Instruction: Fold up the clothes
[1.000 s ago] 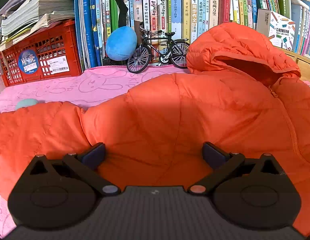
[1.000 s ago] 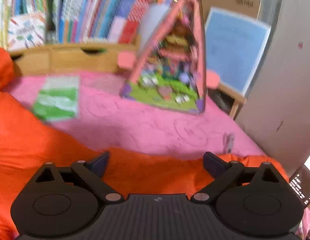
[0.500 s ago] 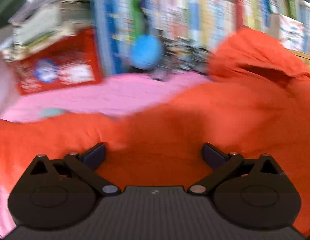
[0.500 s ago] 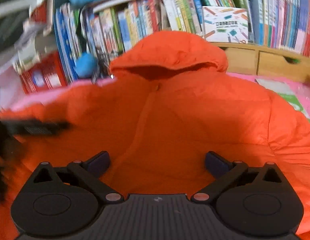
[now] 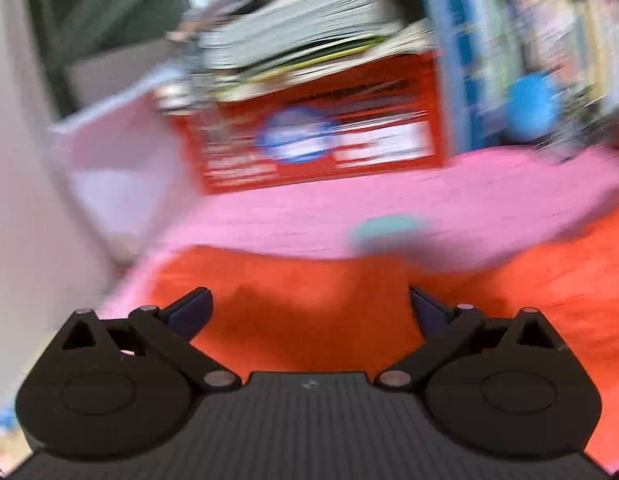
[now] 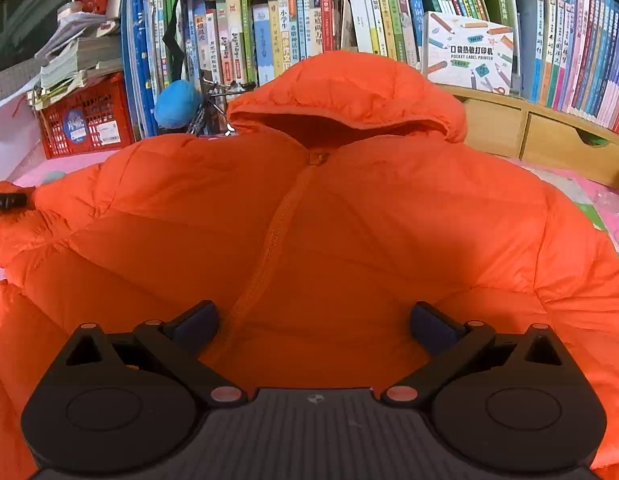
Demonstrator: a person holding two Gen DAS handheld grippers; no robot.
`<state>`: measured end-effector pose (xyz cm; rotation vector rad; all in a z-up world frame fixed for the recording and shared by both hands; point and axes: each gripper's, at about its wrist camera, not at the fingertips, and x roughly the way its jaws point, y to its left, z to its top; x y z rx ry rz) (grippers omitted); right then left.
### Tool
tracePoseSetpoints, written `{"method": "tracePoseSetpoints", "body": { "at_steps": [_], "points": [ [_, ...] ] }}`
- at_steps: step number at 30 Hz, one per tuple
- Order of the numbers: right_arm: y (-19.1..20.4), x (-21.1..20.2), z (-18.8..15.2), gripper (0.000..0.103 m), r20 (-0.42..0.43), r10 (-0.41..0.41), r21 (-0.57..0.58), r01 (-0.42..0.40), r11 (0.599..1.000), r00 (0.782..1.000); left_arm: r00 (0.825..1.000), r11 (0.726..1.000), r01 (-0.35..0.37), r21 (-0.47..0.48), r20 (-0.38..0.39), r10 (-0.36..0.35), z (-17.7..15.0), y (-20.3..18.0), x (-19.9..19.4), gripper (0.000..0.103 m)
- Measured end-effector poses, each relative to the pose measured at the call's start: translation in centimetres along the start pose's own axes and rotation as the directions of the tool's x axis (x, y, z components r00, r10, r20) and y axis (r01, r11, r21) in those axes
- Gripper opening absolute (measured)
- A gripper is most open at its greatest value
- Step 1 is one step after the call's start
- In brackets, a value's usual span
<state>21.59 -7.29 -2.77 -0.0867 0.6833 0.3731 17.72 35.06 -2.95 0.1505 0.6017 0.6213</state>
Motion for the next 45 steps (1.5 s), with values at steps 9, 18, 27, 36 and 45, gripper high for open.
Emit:
{"method": "tracePoseSetpoints", "body": {
  "at_steps": [9,18,27,36,45],
  "points": [
    [0.1,0.1,0.1,0.103,-0.003,-0.003,-0.003,0.003,1.000,1.000,1.000,0.990,-0.007,-0.139,-0.015,0.005,-1.9,6.4,-1.2,0.095],
    [0.1,0.1,0.1,0.103,-0.004,-0.006,-0.006,0.006,1.000,1.000,0.987,0.854,0.092,-0.513,-0.068,-0.147,-4.0,9.1,2.1,0.074],
    [0.1,0.1,0.1,0.103,-0.003,-0.006,-0.006,0.006,1.000,1.000,0.987,0.908,-0.061,-0.415,0.113,0.118,-2.3,9.0,-2.4,0.009],
    [0.0,0.2,0.0,0.103,-0.004,-0.006,-0.005,0.006,1.000,1.000,0.959,0.875,-0.269,-0.403,-0.027,0.282,-5.2,11.6,-1.6,0.019],
    [-0.3,-0.2,0.1,0.103,0.011,0.011,0.013,-0.012,1.000,1.000,0.988,0.928,-0.066,-0.367,0.105,0.112,-3.3,12.3,-8.4,0.034]
  ]
}}
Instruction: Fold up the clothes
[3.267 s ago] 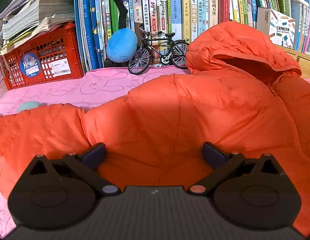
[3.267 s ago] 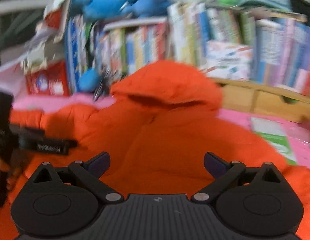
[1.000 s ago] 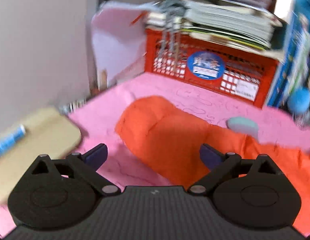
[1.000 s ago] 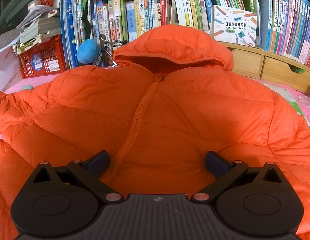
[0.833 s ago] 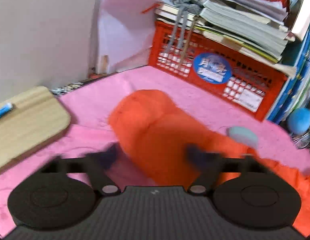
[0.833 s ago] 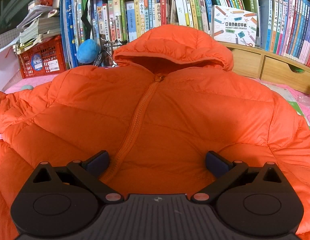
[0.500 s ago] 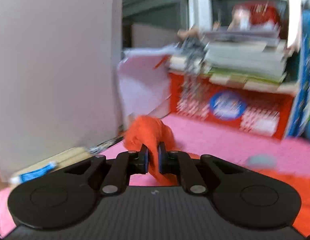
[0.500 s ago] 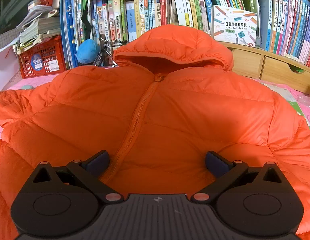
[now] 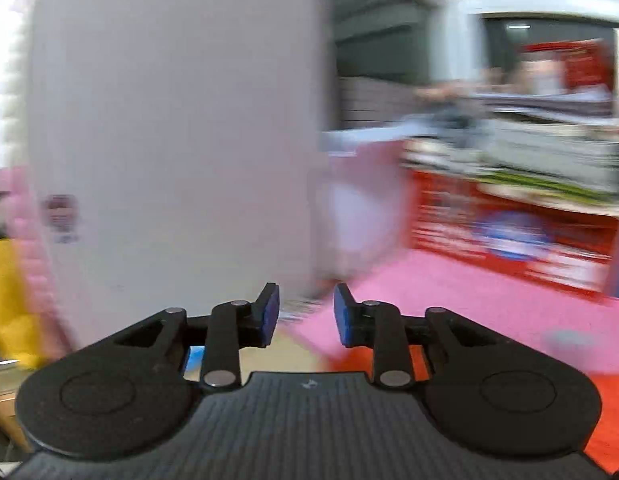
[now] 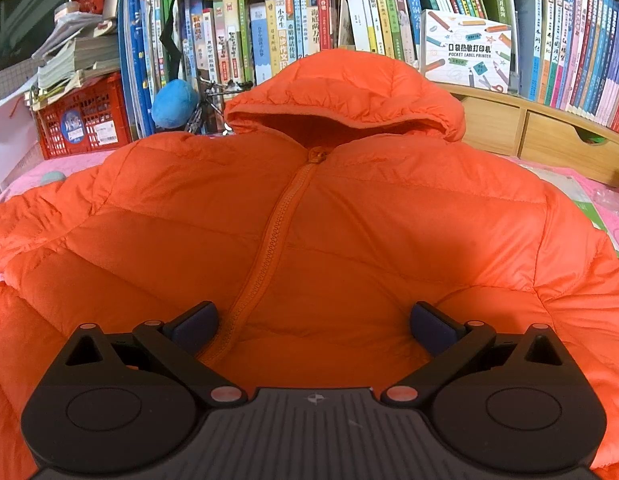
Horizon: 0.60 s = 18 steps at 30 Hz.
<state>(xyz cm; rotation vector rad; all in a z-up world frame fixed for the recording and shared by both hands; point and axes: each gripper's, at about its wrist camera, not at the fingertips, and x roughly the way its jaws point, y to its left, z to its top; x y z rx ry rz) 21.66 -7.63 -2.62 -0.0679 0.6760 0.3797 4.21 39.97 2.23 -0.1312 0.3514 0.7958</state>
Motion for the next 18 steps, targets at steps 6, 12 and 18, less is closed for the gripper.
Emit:
{"method": "tracePoseSetpoints", "body": {
  "at_steps": [6,12,18],
  "points": [
    [-3.4,-6.0,-1.1,0.101,0.106,0.076,0.152,-0.092,0.984,0.991,0.790,0.796,0.602,0.068,-0.200,-0.580,-3.7,-7.4,-6.4,0.065],
    [-8.7,-13.1,-4.7,0.102,0.134,-0.047,0.236,0.014,0.972,0.990,0.604,0.631,0.774,0.057,-0.365,-0.708,-8.2,-14.9,-8.1,0.065],
    [-12.5,-15.0,-8.2,0.102,0.058,-0.141,0.311,0.116,0.943,0.988,0.643,0.690,0.722,0.051,-0.420,-0.641,-9.3,-18.3,-6.5,0.065]
  ]
}}
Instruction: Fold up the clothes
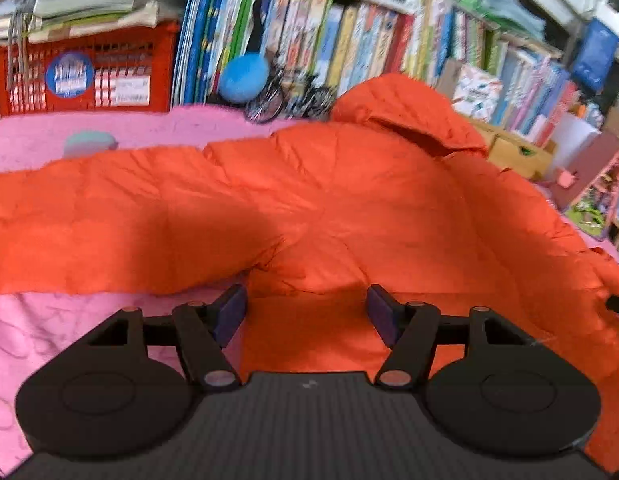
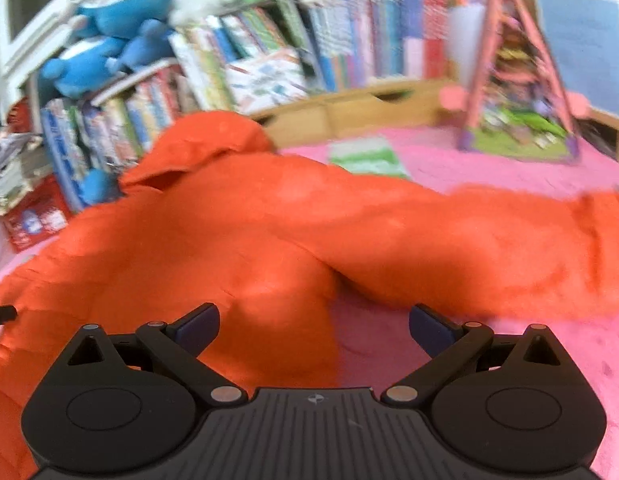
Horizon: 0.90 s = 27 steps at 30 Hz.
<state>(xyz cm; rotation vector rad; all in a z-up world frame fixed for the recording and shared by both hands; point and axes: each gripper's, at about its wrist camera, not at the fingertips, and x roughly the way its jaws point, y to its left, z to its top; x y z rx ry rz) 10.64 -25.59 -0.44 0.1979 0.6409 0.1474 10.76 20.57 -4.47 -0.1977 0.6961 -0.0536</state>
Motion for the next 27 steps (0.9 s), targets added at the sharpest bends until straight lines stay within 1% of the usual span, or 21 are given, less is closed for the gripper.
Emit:
{"method": "tracePoseSetpoints", "body": {
  "at_steps": [1,2,3,4,5,6,8,9,10,11,13,14,19,21,24,25,27],
  "points": [
    [-0.3,0.2,-0.3,0.102,-0.009,0.000,0.007,0.000,1.000,1.000,1.000,1.000,-0.016,-0.008,-0.012,0.016,0.0,-0.1,0.4,0.065],
    [-0.6,0.5,-0.6,0.102,-0.015,0.004,0.012,-0.004,1.000,1.000,1.000,1.000,-0.024,-0.015,-0.012,0.024,0.0,-0.1,0.5,0.062],
    [-0.6,0.9,-0.7,0.103,-0.017,0.009,0.016,-0.008,1.000,1.000,1.000,0.999,-0.027,-0.021,-0.006,0.027,-0.1,-0.2,0.6,0.055],
    [-0.5,1.2,-0.7,0.103,-0.010,0.011,0.008,-0.011,1.000,1.000,1.000,0.999,-0.028,-0.028,-0.003,0.028,0.0,-0.1,0.6,0.039],
    [-0.4,1.5,-0.5,0.096,-0.014,0.022,-0.002,-0.022,1.000,1.000,1.000,0.999,-0.020,-0.045,-0.004,0.020,0.2,0.0,0.5,0.027],
    [-0.2,1.8,-0.2,0.088,-0.019,0.049,-0.009,-0.049,0.999,0.999,1.000,0.998,-0.007,-0.064,-0.005,0.007,0.2,0.2,0.6,0.023],
    [0.2,2.5,0.3,0.048,-0.034,0.105,-0.019,-0.105,0.994,0.994,1.000,0.997,0.009,-0.081,-0.002,-0.009,0.2,0.2,0.5,0.015],
    [0.4,3.0,0.7,0.043,-0.046,0.129,-0.013,-0.129,0.992,0.991,1.000,0.997,0.008,-0.073,0.003,-0.008,-0.1,-0.1,0.3,0.014],
    [0.7,3.5,1.1,0.039,-0.051,0.132,-0.018,-0.133,0.991,0.990,1.000,0.998,0.009,-0.063,0.006,-0.009,-0.3,-0.3,0.0,0.012],
    [1.1,3.9,1.4,0.034,-0.056,0.137,-0.025,-0.139,0.990,0.989,1.000,0.998,0.017,-0.059,0.004,-0.017,-0.6,-0.7,-0.3,0.011],
    [1.8,4.4,1.7,0.030,-0.064,0.156,-0.047,-0.159,0.986,0.986,0.999,0.997,0.048,-0.065,0.001,-0.048,-1.7,-1.5,-1.1,0.010],
    [2.2,4.5,1.8,0.028,-0.066,0.167,-0.056,-0.171,0.984,0.984,0.999,0.997,0.049,-0.056,0.006,-0.049,-2.2,-1.9,-1.6,0.010],
    [3.0,3.1,1.4,0.026,-0.069,0.224,-0.129,-0.231,0.964,0.972,0.999,1.000,0.011,0.026,0.043,-0.013,-4.6,-3.0,-4.3,0.010],
    [2.7,2.3,1.1,0.024,-0.068,0.195,-0.160,-0.203,0.966,0.978,0.997,0.998,-0.042,0.036,0.062,0.039,-4.9,-2.7,-4.9,0.011],
    [2.2,1.6,0.5,0.023,-0.055,0.082,-0.205,-0.092,0.975,0.995,0.991,0.994,-0.109,0.002,0.077,0.108,-4.6,-1.5,-5.2,0.013],
    [2.0,1.3,0.3,0.023,-0.045,0.043,-0.214,-0.051,0.975,0.998,0.988,0.991,-0.135,-0.002,0.082,0.134,-4.5,-1.2,-5.3,0.015],
    [1.6,0.6,-0.1,0.023,-0.032,-0.013,-0.230,0.006,0.973,0.999,0.976,0.981,-0.194,0.009,0.100,0.192,-4.1,-1.1,-6.0,0.021]
  ]
}}
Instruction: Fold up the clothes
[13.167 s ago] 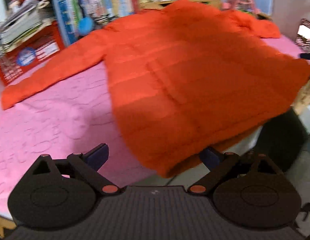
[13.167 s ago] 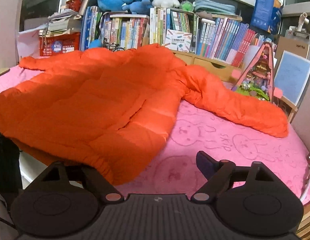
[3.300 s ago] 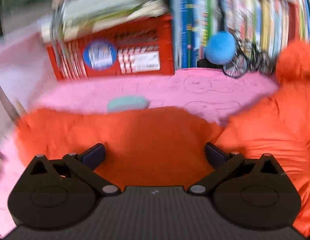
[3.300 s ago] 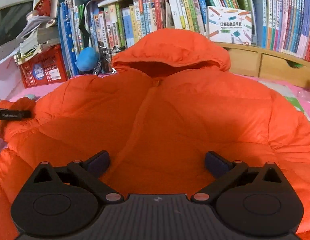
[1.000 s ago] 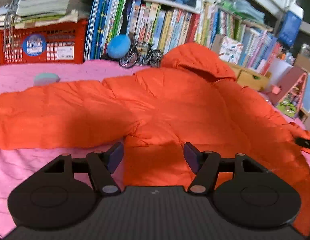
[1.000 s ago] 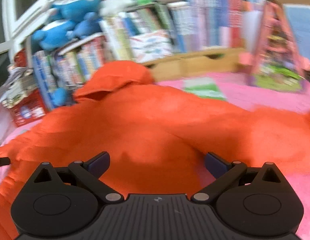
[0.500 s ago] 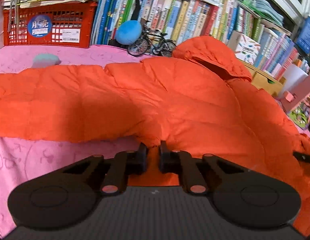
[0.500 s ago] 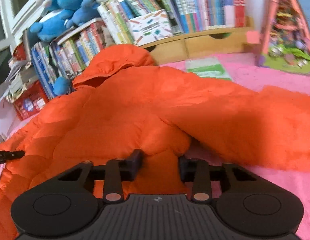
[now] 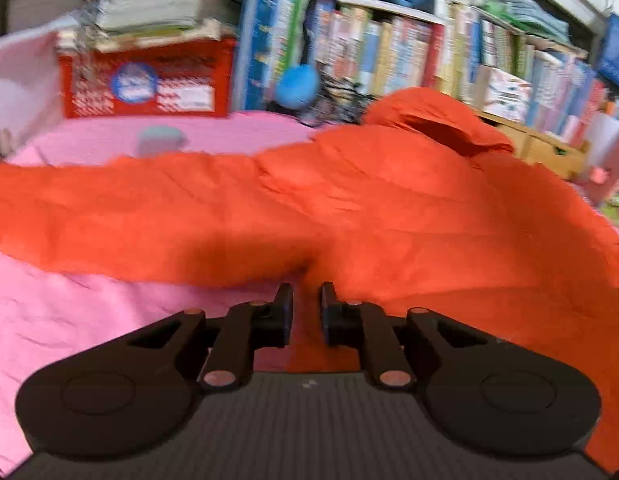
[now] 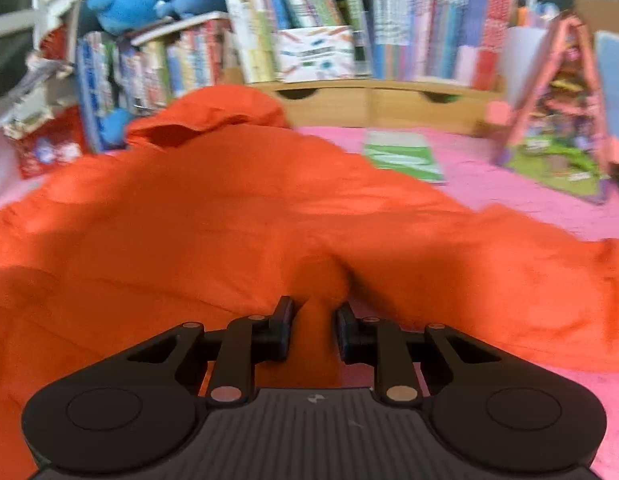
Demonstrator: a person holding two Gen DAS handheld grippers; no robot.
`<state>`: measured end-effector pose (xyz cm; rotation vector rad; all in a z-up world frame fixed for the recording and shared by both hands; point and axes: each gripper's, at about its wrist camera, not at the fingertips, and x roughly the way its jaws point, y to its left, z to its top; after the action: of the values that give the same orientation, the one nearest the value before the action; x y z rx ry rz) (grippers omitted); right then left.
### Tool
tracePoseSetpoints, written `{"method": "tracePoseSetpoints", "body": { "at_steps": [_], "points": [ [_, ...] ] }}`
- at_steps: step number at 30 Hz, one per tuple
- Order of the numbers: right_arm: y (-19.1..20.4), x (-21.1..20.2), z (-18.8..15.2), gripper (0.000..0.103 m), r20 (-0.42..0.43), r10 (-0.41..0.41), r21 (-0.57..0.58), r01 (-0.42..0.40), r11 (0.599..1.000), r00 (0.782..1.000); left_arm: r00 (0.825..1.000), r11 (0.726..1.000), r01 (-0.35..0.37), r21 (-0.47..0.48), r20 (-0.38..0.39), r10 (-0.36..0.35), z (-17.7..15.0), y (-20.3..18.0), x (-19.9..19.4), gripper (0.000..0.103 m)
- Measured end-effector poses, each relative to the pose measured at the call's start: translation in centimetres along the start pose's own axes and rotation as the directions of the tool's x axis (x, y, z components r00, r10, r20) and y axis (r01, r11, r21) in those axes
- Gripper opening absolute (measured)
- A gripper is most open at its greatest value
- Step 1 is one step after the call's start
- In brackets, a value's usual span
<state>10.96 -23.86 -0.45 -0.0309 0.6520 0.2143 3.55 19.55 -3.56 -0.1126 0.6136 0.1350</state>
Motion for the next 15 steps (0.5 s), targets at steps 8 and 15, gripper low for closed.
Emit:
{"method": "tracePoseSetpoints", "body": {
  "at_steps": [8,15],
  "points": [
    [1.5,-4.8,2.9,0.051,0.062,-0.008,-0.187,0.019,0.982,0.998,0.991,0.997,0.010,0.075,0.130,-0.020,5.4,-0.3,-1.8,0.024],
    [9.0,4.2,11.3,0.061,0.124,0.214,-0.138,-0.197,0.971,0.969,0.985,0.975,0.116,0.189,0.105,-0.138,10.1,-9.7,8.3,0.027]
  ]
}}
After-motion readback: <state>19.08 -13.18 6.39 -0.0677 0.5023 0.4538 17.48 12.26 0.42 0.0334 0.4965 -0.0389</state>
